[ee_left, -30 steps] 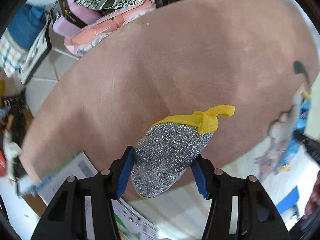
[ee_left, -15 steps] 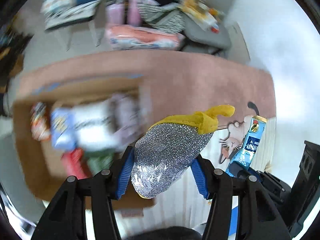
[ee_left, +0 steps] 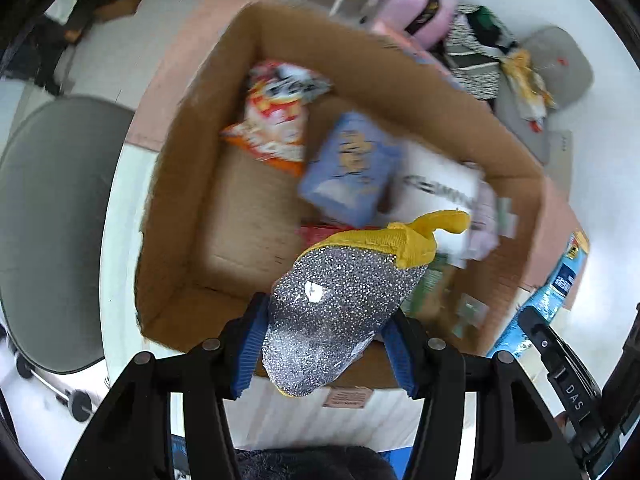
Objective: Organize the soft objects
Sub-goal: 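Lower scrubber and Nestle tube into the box and open both tools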
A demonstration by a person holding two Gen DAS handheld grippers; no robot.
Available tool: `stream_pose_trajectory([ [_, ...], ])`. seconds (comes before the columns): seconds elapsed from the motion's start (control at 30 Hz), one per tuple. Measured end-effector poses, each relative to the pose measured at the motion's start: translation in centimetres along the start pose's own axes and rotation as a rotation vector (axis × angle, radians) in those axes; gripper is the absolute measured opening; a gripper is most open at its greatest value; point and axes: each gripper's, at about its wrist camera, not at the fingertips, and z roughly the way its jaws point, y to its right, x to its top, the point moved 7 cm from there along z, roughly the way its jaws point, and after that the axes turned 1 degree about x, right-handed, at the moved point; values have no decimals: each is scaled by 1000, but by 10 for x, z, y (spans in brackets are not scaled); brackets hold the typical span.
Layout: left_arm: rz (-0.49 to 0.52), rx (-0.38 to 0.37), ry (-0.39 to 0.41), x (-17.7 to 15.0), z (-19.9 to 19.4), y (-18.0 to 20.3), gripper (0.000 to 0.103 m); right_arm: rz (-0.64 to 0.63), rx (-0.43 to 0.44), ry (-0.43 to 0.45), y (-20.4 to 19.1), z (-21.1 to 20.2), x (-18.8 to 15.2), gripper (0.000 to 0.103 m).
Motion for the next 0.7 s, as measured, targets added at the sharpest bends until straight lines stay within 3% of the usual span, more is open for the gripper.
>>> stream_pose_trajectory([
  [0.2, -35, 20, -49, 15, 32, -24, 53, -16, -70, -58, -1, 49, 5, 15],
  [0.43, -1, 6, -126, 18, 58, -26, 56, -42, -141, -123, 2, 90, 0, 18],
  [0.47, 11, 4, -135, 17, 59, -25, 57, -48, -144, -136, 1, 95, -1, 27],
  [0.5, 13, 10, -134, 16, 59, -26, 57, -53, -147, -144, 1, 97, -2, 49],
  [0.57, 11, 4, -128, 15, 58, -28, 61, -47, -145, -140, 1, 98, -4, 63],
  [0.7, 10, -18, -107, 16, 49, -32, 82, -32, -140, -136, 3, 94, -5, 64],
])
